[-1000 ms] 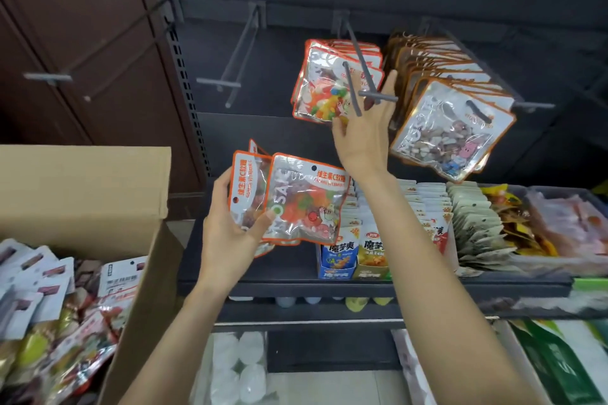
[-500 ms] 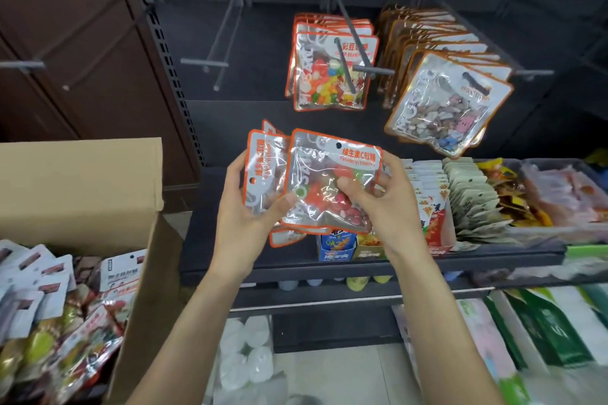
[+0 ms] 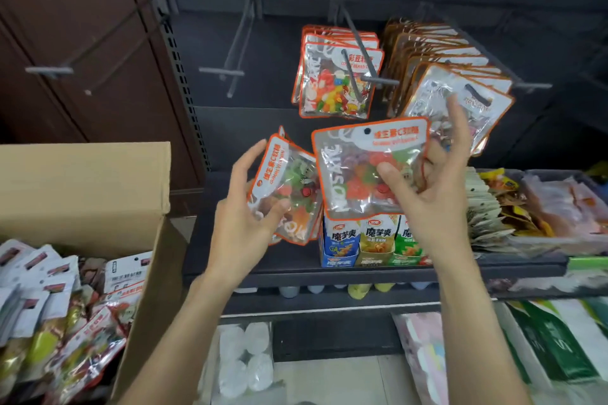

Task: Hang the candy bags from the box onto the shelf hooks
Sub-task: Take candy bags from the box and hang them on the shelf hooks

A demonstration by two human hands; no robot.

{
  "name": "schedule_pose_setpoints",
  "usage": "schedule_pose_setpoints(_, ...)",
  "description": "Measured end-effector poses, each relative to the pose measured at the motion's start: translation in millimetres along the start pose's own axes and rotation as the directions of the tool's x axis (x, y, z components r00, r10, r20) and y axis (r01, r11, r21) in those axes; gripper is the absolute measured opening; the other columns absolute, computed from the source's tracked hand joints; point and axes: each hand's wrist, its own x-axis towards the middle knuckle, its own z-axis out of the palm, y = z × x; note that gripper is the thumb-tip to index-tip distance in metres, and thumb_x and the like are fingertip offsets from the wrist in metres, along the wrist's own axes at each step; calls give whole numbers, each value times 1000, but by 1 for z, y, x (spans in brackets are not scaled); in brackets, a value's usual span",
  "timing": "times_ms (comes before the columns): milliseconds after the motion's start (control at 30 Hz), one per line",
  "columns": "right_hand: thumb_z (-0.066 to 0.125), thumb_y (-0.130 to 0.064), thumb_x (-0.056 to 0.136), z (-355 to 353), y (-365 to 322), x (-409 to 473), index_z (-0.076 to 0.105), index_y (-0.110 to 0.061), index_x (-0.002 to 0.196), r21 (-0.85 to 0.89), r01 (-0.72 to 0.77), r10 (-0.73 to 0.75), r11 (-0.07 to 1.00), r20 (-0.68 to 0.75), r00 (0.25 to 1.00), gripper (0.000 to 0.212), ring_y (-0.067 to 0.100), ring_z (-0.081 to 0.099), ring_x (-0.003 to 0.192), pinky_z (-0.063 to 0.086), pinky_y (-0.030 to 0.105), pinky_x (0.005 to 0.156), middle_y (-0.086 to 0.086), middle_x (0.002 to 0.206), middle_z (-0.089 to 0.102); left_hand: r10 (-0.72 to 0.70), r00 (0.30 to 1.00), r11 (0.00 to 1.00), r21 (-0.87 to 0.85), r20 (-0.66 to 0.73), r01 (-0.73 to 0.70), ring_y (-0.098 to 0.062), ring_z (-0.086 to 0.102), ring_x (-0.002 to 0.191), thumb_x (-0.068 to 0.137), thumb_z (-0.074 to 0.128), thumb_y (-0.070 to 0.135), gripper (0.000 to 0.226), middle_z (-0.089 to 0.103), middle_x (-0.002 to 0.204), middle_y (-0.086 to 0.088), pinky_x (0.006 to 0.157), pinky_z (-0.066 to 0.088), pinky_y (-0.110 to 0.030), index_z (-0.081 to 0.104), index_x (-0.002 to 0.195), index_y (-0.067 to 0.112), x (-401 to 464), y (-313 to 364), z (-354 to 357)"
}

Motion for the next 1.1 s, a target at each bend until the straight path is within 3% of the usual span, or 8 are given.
schedule_pose_setpoints(100, 68, -15, 89, 12, -2, 15, 38, -37, 130, -153, 147, -145, 977, 26, 989, 55, 8, 53, 120, 45, 23, 98, -8, 129, 50, 88, 991, 972, 208, 97, -106, 11, 61, 94, 83, 69, -1, 87, 56, 101, 47, 77, 48, -9, 34, 124, 67, 1, 9, -4)
schedule_pose_setpoints(200, 66, -22, 91, 16, 2, 30, 53, -24, 130, -336, 165, -192, 927, -48, 980, 41, -9, 47, 107, 38, 12, 90, -10, 117, 52, 133, 974, 928, 323, 183, -187, 0, 64, 85, 83, 68, 3, 79, 61, 99, 35, 78, 53, -23, 38, 128, 61, 8, 10, -4)
schedule_pose_setpoints(300, 65, -24, 89, 13, 9, 39, 57, -20, 131, -414, 159, -212, 897, -87, 973, 42, -9, 45, 90, 35, 8, 79, -5, 106, 50, 153, 961, 890, 391, 228, -235, 11, 58, 79, 83, 68, 5, 79, 56, 92, 33, 73, 44, -8, 38, 129, 62, 20, 11, -3)
schedule_pose_setpoints(400, 65, -24, 89, 11, 14, 43, 58, -21, 131, -430, 159, -209, 889, -70, 975, 43, -3, 44, 84, 34, 9, 77, -5, 100, 48, 126, 965, 890, 404, 232, -213, -2, 60, 84, 84, 68, 8, 79, 63, 96, 18, 73, 47, -21, 35, 132, 62, 30, 10, 1)
schedule_pose_setpoints(633, 61, -24, 87, 27, 17, 63, 65, -9, 119, -531, 204, -288, 822, -79, 954, 36, 1, 44, 83, 35, 8, 70, 4, 100, 53, 91, 967, 888, 421, 238, -187, -6, 65, 83, 86, 67, 9, 75, 66, 108, 14, 74, 49, -21, 36, 141, 48, 43, 5, 8)
schedule_pose_setpoints(800, 59, -24, 85, 28, 21, 65, 65, -8, 115, -559, 221, -329, 799, -98, 939, 35, 1, 44, 80, 35, 10, 65, 8, 99, 56, 101, 972, 907, 383, 211, -177, -1, 64, 80, 84, 67, 5, 72, 63, 102, 20, 70, 48, -7, 42, 137, 47, 49, 4, 9)
schedule_pose_setpoints(900, 58, -29, 85, 24, 23, 55, 67, -13, 117, -518, 172, -286, 838, -148, 947, 38, -2, 42, 84, 32, 2, 73, 2, 98, 53, 74, 978, 936, 324, 197, -136, -10, 67, 78, 83, 68, 6, 68, 69, 92, 17, 72, 55, -25, 48, 129, 52, 46, 6, 9)
schedule_pose_setpoints(1100, 61, -37, 86, 22, 10, 48, 66, -17, 122, -582, 160, -277, 797, -117, 954, 42, 5, 44, 84, 32, 13, 68, 5, 103, 54, 76, 979, 960, 251, 188, -123, 4, 66, 83, 84, 69, 5, 65, 66, 97, 25, 71, 54, -17, 49, 127, 48, 39, 6, 8)
